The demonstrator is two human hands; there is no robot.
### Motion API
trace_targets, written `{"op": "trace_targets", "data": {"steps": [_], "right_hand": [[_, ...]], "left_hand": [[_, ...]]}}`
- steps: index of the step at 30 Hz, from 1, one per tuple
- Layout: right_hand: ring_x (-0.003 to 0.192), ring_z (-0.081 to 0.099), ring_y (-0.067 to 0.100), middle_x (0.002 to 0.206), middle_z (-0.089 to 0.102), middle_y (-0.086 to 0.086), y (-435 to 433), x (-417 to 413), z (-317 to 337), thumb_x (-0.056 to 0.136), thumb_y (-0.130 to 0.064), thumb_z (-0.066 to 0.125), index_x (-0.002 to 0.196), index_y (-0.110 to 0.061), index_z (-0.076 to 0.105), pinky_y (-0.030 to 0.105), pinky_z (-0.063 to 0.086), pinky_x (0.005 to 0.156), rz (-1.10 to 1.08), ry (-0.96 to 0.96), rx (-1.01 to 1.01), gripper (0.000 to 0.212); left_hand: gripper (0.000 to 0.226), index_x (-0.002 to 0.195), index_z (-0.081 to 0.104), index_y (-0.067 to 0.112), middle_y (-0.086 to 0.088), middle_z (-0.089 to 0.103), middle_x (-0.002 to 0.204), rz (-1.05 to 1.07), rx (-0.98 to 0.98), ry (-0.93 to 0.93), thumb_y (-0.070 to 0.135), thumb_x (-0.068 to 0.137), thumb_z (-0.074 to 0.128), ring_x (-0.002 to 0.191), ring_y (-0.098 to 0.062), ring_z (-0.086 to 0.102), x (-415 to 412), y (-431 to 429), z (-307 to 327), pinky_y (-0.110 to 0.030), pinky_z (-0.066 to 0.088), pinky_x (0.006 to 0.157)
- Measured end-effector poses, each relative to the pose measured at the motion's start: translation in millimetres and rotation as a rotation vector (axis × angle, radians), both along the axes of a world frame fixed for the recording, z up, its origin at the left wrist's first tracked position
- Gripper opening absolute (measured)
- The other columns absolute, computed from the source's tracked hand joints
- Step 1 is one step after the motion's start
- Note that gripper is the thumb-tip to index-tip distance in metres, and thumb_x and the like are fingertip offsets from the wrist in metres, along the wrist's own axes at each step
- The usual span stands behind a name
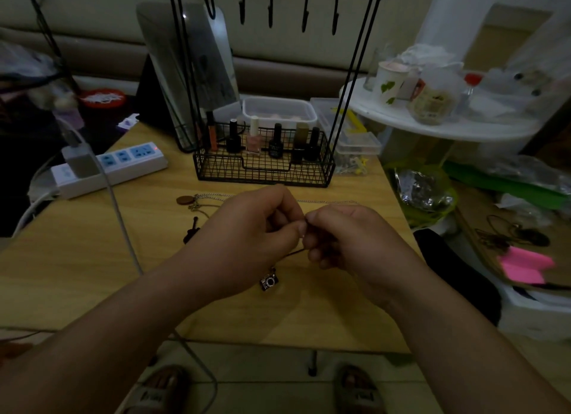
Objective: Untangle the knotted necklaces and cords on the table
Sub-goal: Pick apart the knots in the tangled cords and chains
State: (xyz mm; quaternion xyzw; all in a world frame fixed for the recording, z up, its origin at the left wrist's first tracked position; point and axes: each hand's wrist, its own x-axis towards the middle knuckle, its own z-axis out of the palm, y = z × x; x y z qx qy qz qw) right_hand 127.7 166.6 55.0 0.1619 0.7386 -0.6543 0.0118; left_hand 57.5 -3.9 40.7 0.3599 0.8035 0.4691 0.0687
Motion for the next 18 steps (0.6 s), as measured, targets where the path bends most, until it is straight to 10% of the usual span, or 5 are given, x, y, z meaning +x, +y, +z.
{"op": "trace_targets", "data": {"steps": [8,18], "right_hand": [[0.090,0.068,0.011,0.097,0.073,-0.004,10.4,5.3,3.5,0.095,-0.016,0.071,0.105,-0.030,0.073,0.021,0.054,0.073,0.047,0.305,0.306,0.017],[0.077,0.061,0.004,0.085,0.069,-0.010,8.1,8.1,-0.5,0.094,-0.024,0.073,0.092,-0.031,0.072,0.018,0.050,0.065,0.064,0.389,0.484,0.008]], "left_hand": [[0.011,0.097,0.068,0.018,-0.003,0.072,0.079,-0.035,0.127,-0.337,0.022,0.103,0.060,0.062,-0.013,0.059,-6.2,-6.2,14.1,-0.028,0.056,0.064],[0.014,0.095,0.068,0.026,0.005,0.069,0.072,-0.015,0.019,-0.228,0.030,0.103,0.058,0.059,-0.015,0.051,-5.2,-7.8,15.3,-0.031,0.044,0.056]]}}
